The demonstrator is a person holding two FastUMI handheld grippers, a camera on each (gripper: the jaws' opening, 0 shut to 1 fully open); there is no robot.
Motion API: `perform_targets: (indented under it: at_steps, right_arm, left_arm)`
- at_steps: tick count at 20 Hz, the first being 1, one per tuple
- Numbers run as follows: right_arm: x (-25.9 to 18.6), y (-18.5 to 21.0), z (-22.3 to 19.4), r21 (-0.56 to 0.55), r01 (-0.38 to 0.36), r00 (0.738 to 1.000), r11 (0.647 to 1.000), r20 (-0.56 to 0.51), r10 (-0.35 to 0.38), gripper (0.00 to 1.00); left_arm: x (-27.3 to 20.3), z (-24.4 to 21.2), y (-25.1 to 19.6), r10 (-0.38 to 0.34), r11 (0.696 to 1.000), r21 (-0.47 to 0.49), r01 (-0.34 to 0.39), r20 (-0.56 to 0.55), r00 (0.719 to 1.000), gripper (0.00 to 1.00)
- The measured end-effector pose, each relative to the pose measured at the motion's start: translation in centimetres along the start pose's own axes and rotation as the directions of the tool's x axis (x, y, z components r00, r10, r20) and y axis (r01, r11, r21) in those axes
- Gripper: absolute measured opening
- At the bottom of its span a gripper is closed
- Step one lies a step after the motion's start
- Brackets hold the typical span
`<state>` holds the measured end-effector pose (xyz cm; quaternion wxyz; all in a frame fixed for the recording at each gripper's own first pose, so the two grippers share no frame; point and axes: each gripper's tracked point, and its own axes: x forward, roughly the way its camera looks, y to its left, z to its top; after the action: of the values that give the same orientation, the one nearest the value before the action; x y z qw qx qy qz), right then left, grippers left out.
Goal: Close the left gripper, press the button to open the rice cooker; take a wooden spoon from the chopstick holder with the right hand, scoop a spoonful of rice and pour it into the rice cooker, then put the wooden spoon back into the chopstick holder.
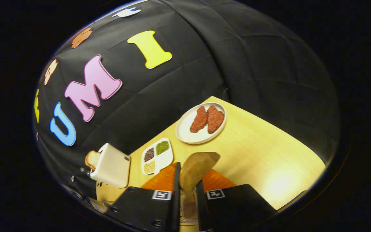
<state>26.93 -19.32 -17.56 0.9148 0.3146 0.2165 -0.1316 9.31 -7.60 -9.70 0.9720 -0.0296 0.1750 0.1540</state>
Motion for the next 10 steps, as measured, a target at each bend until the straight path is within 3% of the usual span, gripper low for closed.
perform_targets:
  at_steps: [1,2,7,10]
  right_arm:
    - [-0.4,0.6,-0.3,0.003,-0.012,1.0,1.0,-0.007,0.012,0.24]
    - [-0.7,1.0,0.0,-0.007,-0.018,1.0,1.0,-0.001,0.018,0.21]
    - [-4.0,3.8,2.9,-0.092,-0.071,0.991,0.993,0.11,0.081,0.18]
    - [-6.3,5.1,4.9,-0.122,-0.057,0.983,0.991,0.169,0.077,0.18]
  left_arm:
    - [-0.2,-0.1,-0.3,-0.01,1.0,0.007,0.01,0.0,1.0,0.96]
    - [-0.3,-0.2,-0.4,-0.02,1.0,0.011,0.02,-0.001,1.0,0.96]
    - [-0.8,-0.2,0.9,-0.049,0.999,-0.016,0.049,0.007,0.999,0.96]
    - [-1.1,0.4,3.1,-0.05,0.998,-0.025,0.051,0.032,0.998,0.96]
